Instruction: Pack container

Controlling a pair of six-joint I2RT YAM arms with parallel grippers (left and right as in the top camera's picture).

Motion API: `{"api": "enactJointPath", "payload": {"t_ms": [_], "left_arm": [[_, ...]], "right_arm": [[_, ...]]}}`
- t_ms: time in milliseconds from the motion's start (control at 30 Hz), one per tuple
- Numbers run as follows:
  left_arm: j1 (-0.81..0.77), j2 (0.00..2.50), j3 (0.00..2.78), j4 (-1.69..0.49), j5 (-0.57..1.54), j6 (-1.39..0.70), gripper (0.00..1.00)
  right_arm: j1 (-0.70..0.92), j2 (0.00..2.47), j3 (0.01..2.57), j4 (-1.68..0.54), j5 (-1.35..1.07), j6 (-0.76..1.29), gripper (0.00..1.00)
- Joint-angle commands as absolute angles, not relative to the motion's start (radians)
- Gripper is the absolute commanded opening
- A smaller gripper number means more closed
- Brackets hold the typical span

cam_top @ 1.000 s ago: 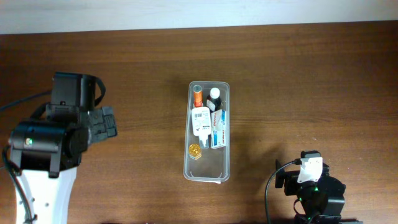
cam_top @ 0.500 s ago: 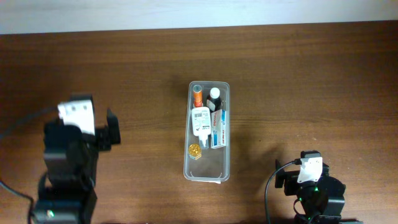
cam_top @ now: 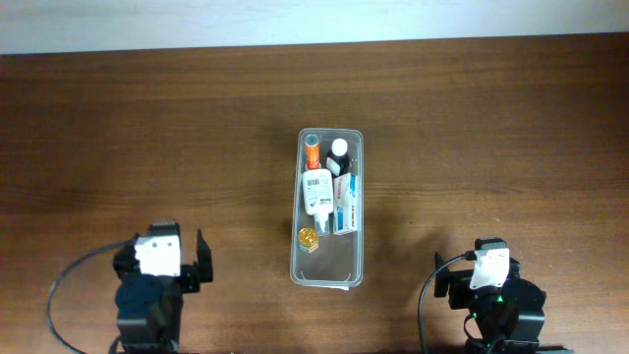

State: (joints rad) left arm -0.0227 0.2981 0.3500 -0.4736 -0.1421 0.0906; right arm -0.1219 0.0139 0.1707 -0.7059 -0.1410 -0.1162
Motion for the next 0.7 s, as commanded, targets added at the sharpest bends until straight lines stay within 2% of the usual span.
{"api": "enactJointPath", "payload": {"t_ms": [0,367,667], "left_arm": [[-0.017,0.226,0.274,-0.466,-0.073,0.110,0.99],[-0.017,0.076,0.132,-0.461,-0.041,0.110,0.99],[-0.017,0.039,0.132,-0.456,-0.051,0.110,0.99]], "right_arm": [[-0.125,0.004,0.165,-0.706,-0.150,-0.123,0.98],[-0.125,0.004,0.165,-0.706,-0.150,-0.123,0.98],[-0.125,0.004,0.165,-0.706,-0.150,-0.123,0.98]]}}
